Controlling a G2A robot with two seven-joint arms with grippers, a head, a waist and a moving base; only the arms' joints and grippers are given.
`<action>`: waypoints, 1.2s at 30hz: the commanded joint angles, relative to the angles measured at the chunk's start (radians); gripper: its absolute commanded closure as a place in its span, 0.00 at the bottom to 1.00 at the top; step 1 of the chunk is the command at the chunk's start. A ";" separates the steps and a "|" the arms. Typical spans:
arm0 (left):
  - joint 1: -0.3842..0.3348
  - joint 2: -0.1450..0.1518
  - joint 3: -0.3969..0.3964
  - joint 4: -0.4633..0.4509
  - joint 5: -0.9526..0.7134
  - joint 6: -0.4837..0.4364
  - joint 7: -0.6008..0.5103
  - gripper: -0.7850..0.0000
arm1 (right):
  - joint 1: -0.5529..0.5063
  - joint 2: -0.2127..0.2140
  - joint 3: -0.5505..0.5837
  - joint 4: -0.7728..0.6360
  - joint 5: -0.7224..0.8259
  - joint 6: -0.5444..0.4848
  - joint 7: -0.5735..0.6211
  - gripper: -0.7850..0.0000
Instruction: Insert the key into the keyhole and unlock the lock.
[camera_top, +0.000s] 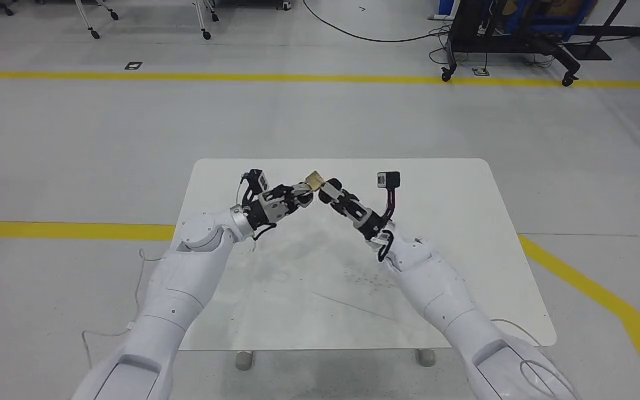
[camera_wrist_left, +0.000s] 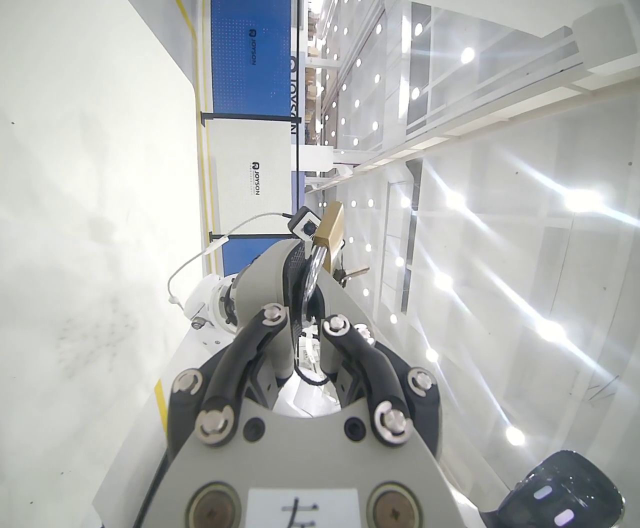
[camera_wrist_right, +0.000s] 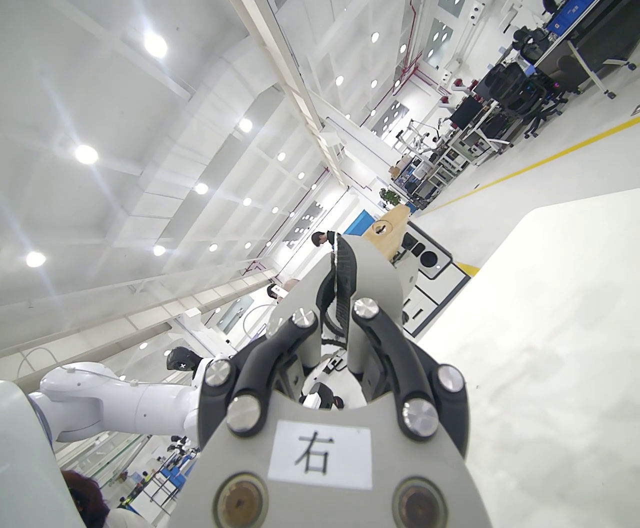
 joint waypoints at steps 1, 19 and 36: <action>0.002 0.002 0.001 -0.007 0.016 -0.023 -0.022 1.00 | -0.001 0.000 0.008 0.002 -0.003 0.000 -0.001 1.00; 0.011 0.022 0.027 -0.057 0.170 -0.150 -0.210 1.00 | 0.031 0.016 0.098 0.065 0.019 0.000 0.093 1.00; 0.005 0.026 0.027 -0.046 0.184 -0.112 -0.145 1.00 | 0.039 0.013 0.011 0.029 0.291 0.026 0.423 1.00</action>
